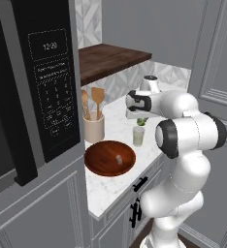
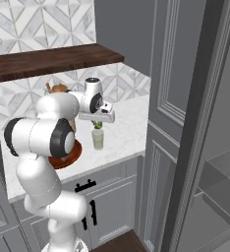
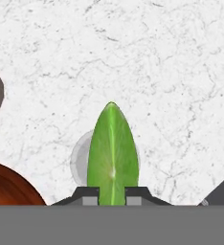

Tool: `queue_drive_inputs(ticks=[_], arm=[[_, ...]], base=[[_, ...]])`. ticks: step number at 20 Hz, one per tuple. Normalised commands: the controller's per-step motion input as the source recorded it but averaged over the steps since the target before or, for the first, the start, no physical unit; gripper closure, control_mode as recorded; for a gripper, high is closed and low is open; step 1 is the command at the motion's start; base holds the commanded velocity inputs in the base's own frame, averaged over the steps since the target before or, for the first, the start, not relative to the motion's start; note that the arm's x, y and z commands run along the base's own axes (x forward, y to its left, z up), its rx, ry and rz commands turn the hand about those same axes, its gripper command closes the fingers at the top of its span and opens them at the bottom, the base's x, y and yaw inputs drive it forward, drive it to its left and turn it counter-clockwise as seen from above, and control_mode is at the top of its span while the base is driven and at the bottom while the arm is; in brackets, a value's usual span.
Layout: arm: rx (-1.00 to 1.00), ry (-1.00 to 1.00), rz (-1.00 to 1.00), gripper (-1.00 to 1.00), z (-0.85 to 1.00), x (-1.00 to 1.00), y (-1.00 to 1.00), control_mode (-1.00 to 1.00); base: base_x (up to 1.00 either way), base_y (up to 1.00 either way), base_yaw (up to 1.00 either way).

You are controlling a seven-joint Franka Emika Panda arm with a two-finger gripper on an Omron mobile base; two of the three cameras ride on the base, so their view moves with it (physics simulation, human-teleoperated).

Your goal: Grab a lemon wedge from the fridge and one ice cube from the ice bowl, and put them in the glass of lemonade.

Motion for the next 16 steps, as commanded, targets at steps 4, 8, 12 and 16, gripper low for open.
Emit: queue_drive_inputs(ticks=[4, 8, 12, 16], arm=[[0.00, 0.00, 0.00, 1.00, 0.00, 0.14, 0.00, -1.00], [0.00, -0.01, 0.00, 1.00, -0.08, 0.00, 0.00, -1.00], [0.00, -0.02, 0.00, 1.00, -0.30, 0.00, 0.00, -1.00], [0.00, -0.03, 0.00, 1.00, -0.18, 0.00, 0.00, -1.00]], base=[[0.00, 0.00, 0.00], [0.00, 0.00, 0.00], [0.00, 0.00, 0.00], [0.00, 0.00, 0.00]])
